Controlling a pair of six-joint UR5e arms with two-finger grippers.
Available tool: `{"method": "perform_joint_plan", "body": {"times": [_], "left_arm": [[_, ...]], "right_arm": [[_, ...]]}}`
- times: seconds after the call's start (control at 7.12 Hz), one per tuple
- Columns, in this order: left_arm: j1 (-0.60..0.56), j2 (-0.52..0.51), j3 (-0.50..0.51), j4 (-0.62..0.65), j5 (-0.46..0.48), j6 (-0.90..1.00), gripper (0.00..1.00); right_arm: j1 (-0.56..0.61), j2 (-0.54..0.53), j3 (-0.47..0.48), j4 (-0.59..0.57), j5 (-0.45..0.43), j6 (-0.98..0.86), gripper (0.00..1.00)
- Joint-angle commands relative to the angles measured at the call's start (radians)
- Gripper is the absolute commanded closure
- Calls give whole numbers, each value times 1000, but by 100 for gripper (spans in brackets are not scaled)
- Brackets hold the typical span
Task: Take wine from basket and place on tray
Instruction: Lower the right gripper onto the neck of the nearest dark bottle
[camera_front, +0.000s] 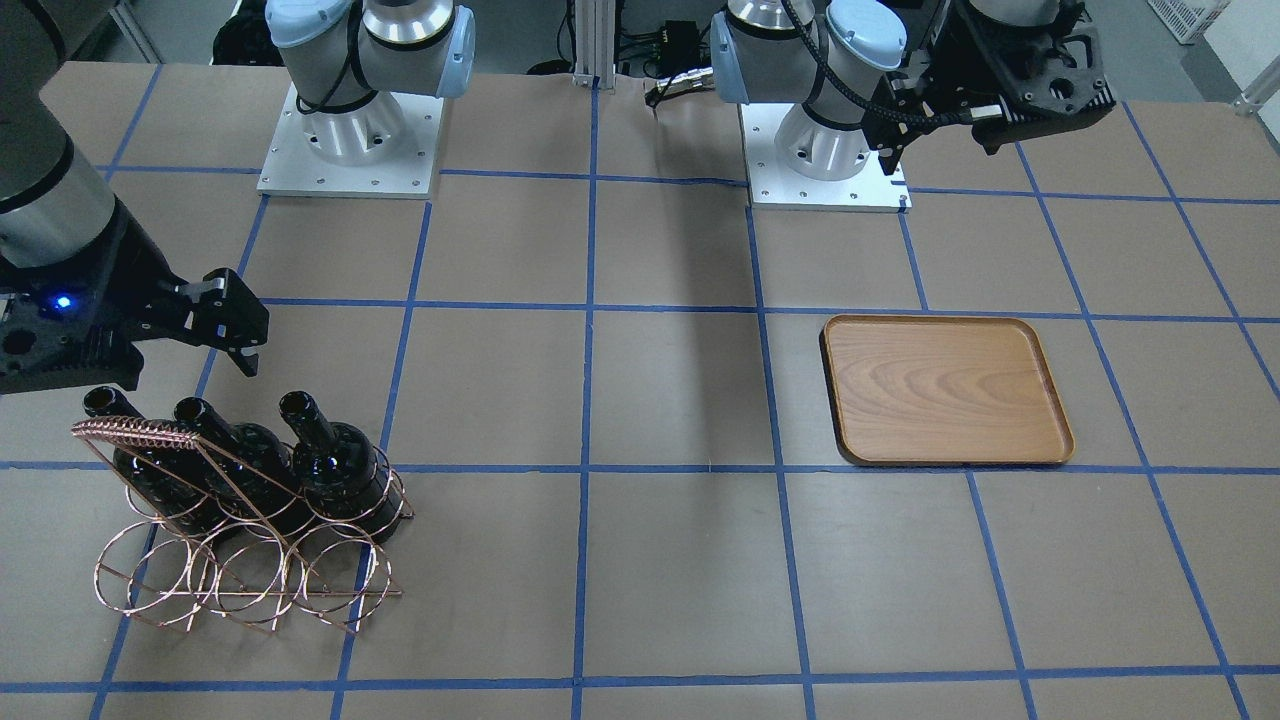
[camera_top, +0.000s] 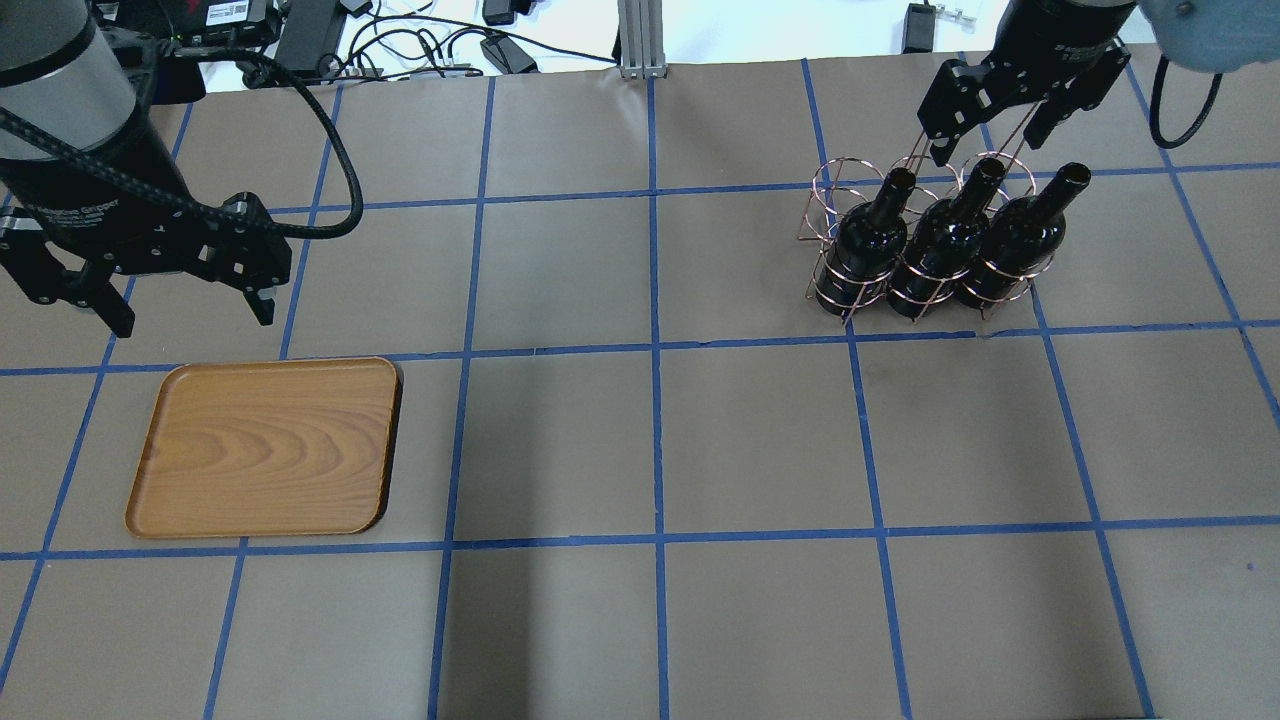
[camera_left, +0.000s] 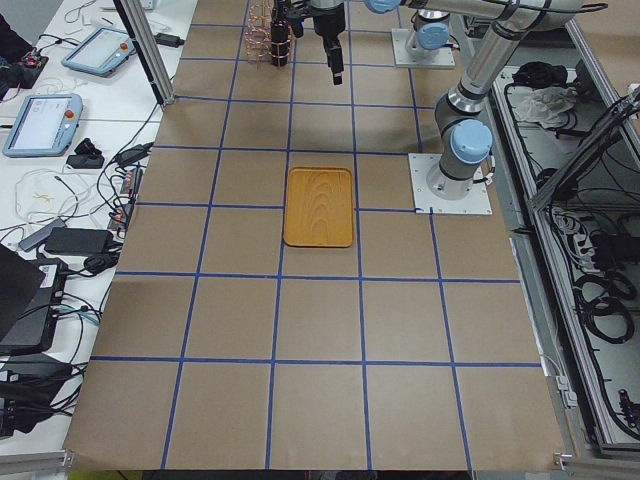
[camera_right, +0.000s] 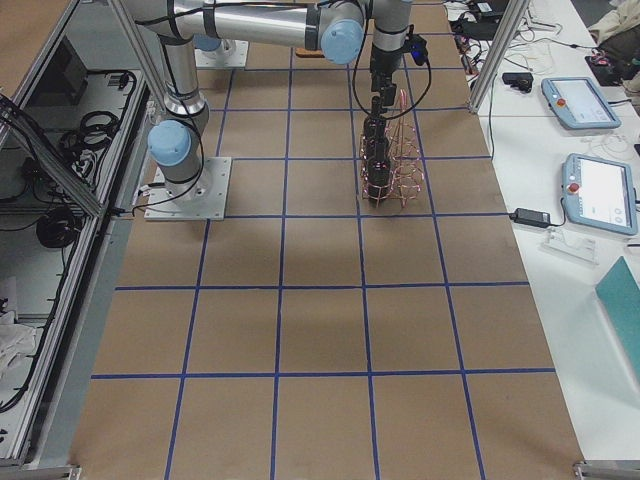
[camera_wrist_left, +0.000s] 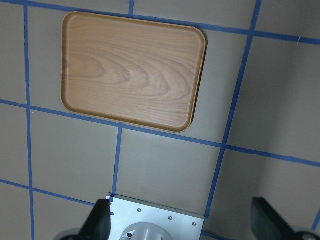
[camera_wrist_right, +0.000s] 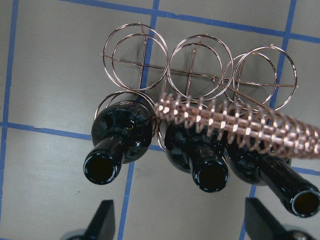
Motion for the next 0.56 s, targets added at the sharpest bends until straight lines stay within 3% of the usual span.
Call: {"method": "perform_joint_plan", "body": {"times": [0.0,0.42], "left_arm": [[2,-1,-3,-2,1,0,0],[1,-3,-3,-2,2,0,0]], "right_arm": [[-5,1,42,-52,-6,-26,14],[-37,32,43,-69,0,-18,14]]}}
